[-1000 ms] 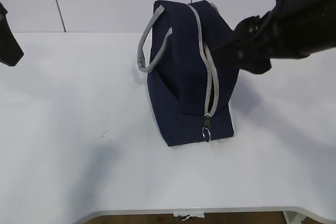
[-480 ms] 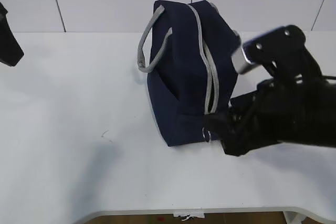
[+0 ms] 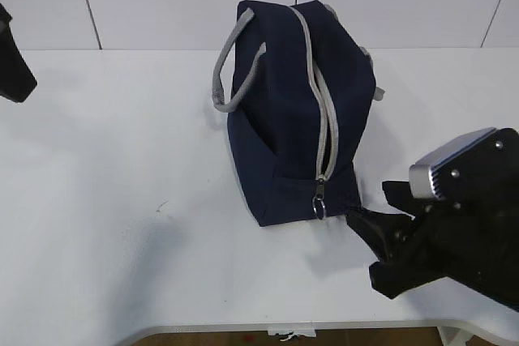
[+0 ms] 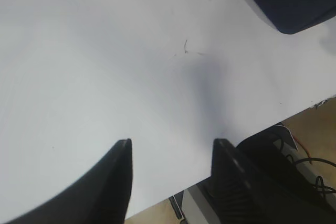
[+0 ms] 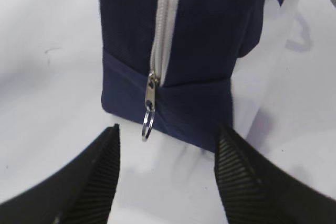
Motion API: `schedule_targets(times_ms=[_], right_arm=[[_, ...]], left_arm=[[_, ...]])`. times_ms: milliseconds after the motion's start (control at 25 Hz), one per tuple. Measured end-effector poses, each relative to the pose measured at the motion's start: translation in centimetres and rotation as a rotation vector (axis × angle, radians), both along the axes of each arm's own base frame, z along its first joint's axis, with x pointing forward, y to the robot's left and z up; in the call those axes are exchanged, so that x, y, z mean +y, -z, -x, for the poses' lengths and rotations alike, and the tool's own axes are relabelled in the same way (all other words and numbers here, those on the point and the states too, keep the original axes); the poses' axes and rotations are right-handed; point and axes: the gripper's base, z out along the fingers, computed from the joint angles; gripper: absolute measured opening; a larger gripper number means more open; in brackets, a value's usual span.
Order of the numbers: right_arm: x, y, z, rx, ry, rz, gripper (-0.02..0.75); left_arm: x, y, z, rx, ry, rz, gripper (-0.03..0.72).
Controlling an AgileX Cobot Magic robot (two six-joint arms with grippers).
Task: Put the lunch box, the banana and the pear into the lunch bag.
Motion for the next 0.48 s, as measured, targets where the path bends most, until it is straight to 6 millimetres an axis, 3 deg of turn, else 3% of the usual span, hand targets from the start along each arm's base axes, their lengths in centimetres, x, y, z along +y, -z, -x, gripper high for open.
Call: schedule_targets(times_ms=[160, 480], right_arm=[[0.5, 1.6, -0.9, 0.011, 0.031, -0.032, 0.442], [2.0, 5.5, -1.3, 0.056, -0.095, -0.014, 0.441]], left_arm=[[0.0, 0.0, 0.0, 0.000, 0.000, 0.000, 0.370], [0.0, 0.0, 0.0, 0.000, -0.001, 0.000, 0.361]])
